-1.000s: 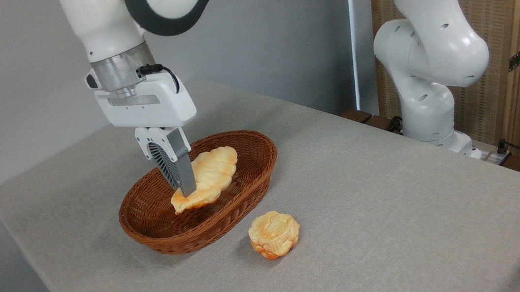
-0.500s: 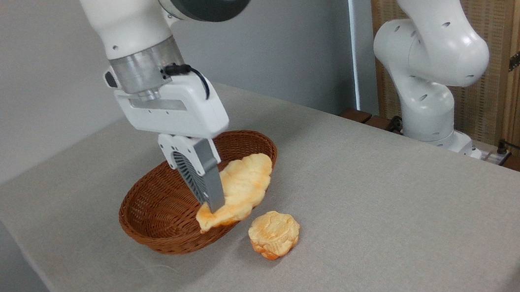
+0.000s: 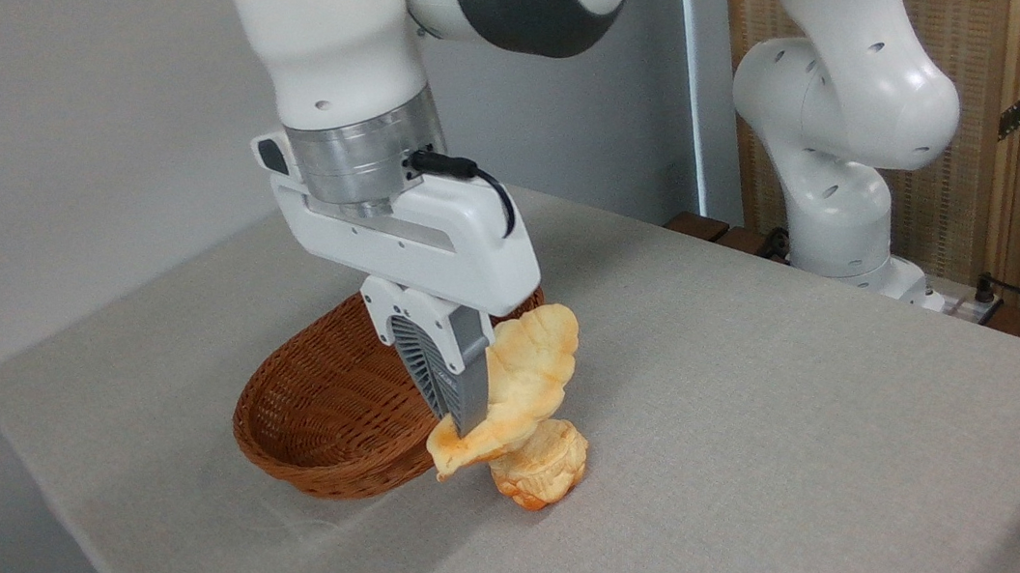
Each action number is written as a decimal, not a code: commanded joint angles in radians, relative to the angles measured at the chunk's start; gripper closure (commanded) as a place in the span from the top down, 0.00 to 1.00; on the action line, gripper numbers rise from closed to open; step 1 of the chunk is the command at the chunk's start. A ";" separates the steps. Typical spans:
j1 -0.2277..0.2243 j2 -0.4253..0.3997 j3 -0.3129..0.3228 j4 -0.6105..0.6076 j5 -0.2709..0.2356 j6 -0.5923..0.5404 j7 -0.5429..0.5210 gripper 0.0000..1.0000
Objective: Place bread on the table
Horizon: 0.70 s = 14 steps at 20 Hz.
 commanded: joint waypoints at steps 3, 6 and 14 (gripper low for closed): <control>-0.012 -0.012 0.040 -0.005 -0.050 -0.035 0.062 0.21; -0.012 -0.012 0.040 -0.006 -0.054 -0.050 0.076 0.79; -0.010 -0.012 0.042 -0.006 -0.054 -0.079 0.136 1.00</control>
